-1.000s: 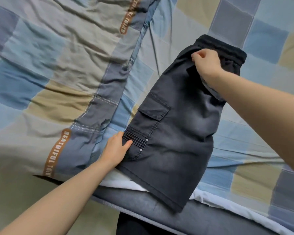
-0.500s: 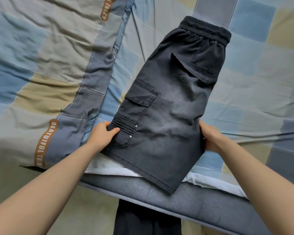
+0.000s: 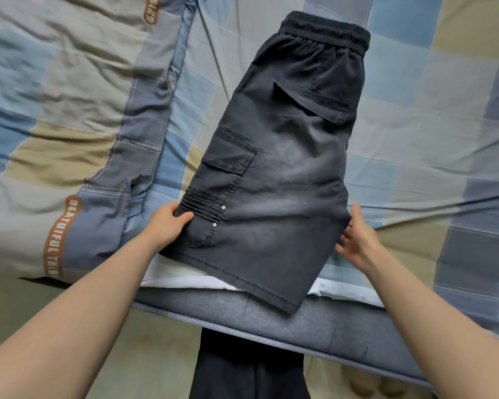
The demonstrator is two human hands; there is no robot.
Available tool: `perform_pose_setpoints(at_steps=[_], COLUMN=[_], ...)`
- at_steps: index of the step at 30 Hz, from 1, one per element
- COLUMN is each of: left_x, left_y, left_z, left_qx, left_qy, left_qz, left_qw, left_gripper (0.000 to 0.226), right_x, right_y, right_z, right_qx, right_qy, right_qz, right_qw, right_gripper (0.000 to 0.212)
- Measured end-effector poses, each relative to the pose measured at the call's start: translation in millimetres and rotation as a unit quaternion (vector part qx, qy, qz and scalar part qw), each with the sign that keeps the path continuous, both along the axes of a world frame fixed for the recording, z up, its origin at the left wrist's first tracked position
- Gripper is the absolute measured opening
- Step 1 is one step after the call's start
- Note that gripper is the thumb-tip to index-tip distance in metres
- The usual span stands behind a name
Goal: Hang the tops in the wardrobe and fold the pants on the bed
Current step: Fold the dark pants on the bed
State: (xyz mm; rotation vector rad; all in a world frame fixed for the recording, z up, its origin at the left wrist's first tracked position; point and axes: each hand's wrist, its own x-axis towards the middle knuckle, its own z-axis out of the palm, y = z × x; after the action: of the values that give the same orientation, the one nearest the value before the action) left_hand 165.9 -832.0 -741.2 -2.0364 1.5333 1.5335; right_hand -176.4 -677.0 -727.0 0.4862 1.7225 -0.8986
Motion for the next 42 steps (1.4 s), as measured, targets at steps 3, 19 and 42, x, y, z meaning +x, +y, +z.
perform_pose_setpoints(at_steps=[3, 19, 42], left_x=[-0.2, 0.9, 9.0], left_y=[3.3, 16.2, 20.4], left_z=[3.3, 12.2, 6.7], left_qx=[0.007, -0.026, -0.032], left_qy=[0.014, 0.044, 0.065], left_qz=[0.017, 0.014, 0.044], left_qw=[1.0, 0.999, 0.996], left_gripper=[0.016, 0.026, 0.017], right_x=[22.4, 26.5, -12.9], right_y=[4.0, 22.1, 46.0], right_z=[7.9, 6.9, -5.3], right_qx=[-0.063, -0.122, 0.033], right_qy=[-0.08, -0.034, 0.086], right_qz=[0.059, -0.037, 0.112], right_qw=[0.993, 0.991, 0.989], right_gripper=[0.029, 0.025, 0.043])
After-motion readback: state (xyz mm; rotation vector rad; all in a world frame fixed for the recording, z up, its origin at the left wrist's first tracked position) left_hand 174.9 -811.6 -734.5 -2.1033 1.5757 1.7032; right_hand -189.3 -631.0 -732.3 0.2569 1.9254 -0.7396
